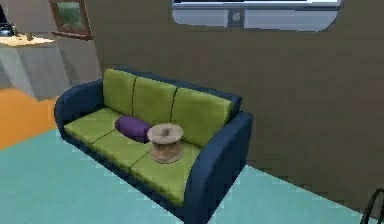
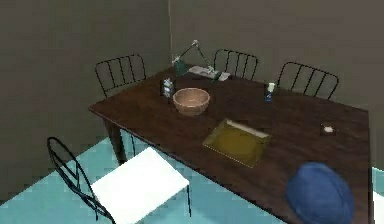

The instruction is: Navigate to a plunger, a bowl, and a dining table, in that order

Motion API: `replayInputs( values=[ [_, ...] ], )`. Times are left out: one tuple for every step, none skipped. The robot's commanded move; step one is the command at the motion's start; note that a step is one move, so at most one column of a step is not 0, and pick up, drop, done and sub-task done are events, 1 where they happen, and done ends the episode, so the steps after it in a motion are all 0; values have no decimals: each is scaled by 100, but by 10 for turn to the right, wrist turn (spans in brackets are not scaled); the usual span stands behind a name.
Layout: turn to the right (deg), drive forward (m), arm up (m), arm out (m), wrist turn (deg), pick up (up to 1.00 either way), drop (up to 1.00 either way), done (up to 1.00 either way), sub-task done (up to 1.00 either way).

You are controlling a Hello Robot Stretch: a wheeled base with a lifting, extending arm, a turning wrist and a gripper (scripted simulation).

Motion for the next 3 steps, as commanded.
replayInputs(
  values=[
    [0, 10, 0, 0, 0, 0, 0, 0, 0],
    [450, 0, 0, 0, 0, 0, 0, 0, 0],
    [450, 0, 0, 0, 0, 0, 0, 0, 0]
  ],
)
